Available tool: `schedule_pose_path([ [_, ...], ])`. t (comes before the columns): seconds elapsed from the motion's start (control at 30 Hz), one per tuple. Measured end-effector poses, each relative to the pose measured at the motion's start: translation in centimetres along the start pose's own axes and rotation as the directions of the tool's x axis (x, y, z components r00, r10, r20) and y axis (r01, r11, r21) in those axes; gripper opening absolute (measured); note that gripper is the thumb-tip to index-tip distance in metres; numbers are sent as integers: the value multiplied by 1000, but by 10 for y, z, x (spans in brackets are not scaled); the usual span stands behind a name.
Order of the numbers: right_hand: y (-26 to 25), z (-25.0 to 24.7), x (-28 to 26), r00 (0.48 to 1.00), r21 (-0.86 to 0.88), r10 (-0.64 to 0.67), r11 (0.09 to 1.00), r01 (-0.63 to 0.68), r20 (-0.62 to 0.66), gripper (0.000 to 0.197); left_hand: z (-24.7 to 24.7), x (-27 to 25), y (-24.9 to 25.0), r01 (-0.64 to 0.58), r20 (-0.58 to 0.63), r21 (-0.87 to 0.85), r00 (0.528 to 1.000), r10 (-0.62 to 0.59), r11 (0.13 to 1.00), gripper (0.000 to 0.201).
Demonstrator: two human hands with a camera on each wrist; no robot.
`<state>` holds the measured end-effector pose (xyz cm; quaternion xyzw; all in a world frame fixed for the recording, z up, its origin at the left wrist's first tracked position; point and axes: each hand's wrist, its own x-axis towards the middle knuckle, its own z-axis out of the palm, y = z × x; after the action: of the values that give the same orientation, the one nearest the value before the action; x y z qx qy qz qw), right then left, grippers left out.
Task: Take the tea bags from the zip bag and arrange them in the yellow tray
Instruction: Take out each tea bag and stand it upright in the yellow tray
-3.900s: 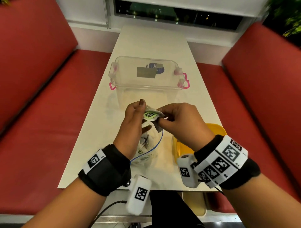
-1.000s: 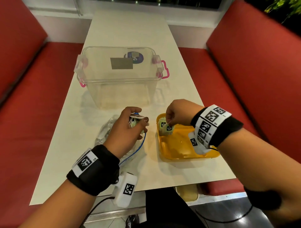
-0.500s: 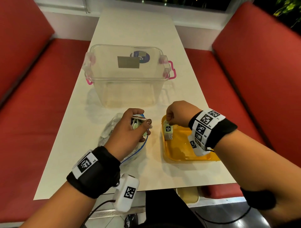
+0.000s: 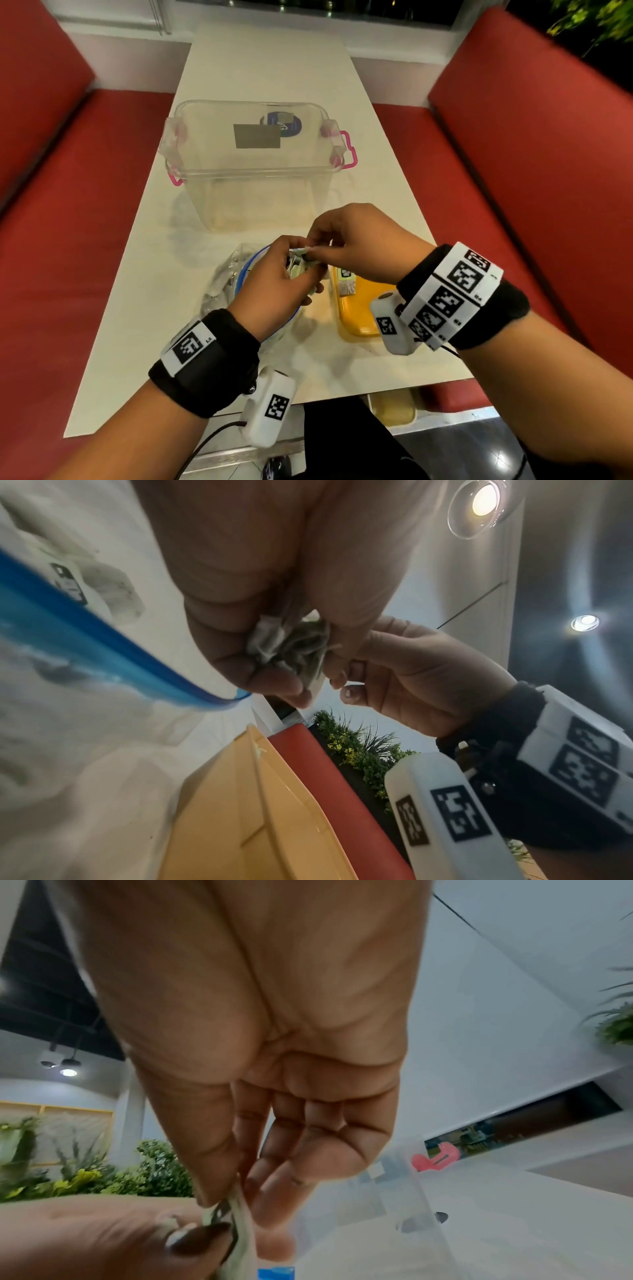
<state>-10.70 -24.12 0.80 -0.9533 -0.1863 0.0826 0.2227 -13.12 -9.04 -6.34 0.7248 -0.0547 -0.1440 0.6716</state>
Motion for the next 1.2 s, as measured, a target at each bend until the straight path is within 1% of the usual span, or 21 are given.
schedule_pose_path([
  [0.07, 5, -2, -2, 998, 45, 47, 998, -45, -38, 9, -1, -2, -1, -9, -5, 7, 1000, 9, 1000, 20],
  [0.13, 11, -6, -7, 993, 167, 105, 981, -95, -56, 7, -2, -3, -1, -10, -26, -1, 1000, 10, 1000, 15],
  [0.2, 16, -8, -12, 985, 342, 163, 930, -136, -51, 5, -4, -4, -2, -17, -26, -27, 1000, 17, 999, 8],
  [0.27, 21, -6, -18, 976, 484, 213, 859, -166, -42, 5, -5, -5, -2, -48, -26, -19, 999, 48, 999, 7],
  [0.33, 27, -2, -24, 967, 552, 251, 812, -192, -33, 4, -5, -4, -2, -79, -33, 1, 996, 79, 997, 9],
  [0.37, 30, 0, -27, 964, 559, 262, 805, -199, -34, 3, -5, -4, -1, -94, -41, 21, 995, 94, 995, 11],
  [0.43, 35, 3, -31, 962, 538, 267, 819, -198, -52, 4, -5, -2, -1, -127, -54, 93, 990, 132, 988, 13],
  [0.53, 40, 5, -33, 964, 495, 247, 853, -167, -101, 6, -4, 1, -1, -153, -45, 182, 985, 164, 971, 7],
  [0.67, 46, 3, -34, 960, 463, 247, 872, -159, -135, 5, 0, 2, 0, -112, -53, 147, 991, 121, 983, 10],
  [0.73, 49, 2, -34, 958, 443, 254, 880, -170, -136, 7, 2, 3, 0, -99, -51, 137, 993, 106, 986, 5],
  [0.8, 53, 0, -35, 957, 408, 256, 895, -180, -140, 8, 5, 4, -2, -90, -41, 142, 994, 97, 986, 5],
  [0.9, 57, -6, -32, 960, 301, 248, 932, -201, -128, 5, 8, 6, -4, -67, -46, 137, 996, 74, 988, 17],
  [0.97, 61, -12, -29, 965, 177, 249, 956, -232, -77, 3, 8, 6, -4, -53, -63, 110, 996, 60, 993, 23],
  [1.07, 67, -11, -17, 964, 3, 261, 965, -262, 59, 4, 7, 6, -5, -19, -83, 21, 996, 21, 1000, 25],
  [1.2, 72, 6, 2, 939, -197, 275, 952, -236, 207, 7, 3, 4, -5, -7, -91, -41, 996, 3, 999, 26],
])
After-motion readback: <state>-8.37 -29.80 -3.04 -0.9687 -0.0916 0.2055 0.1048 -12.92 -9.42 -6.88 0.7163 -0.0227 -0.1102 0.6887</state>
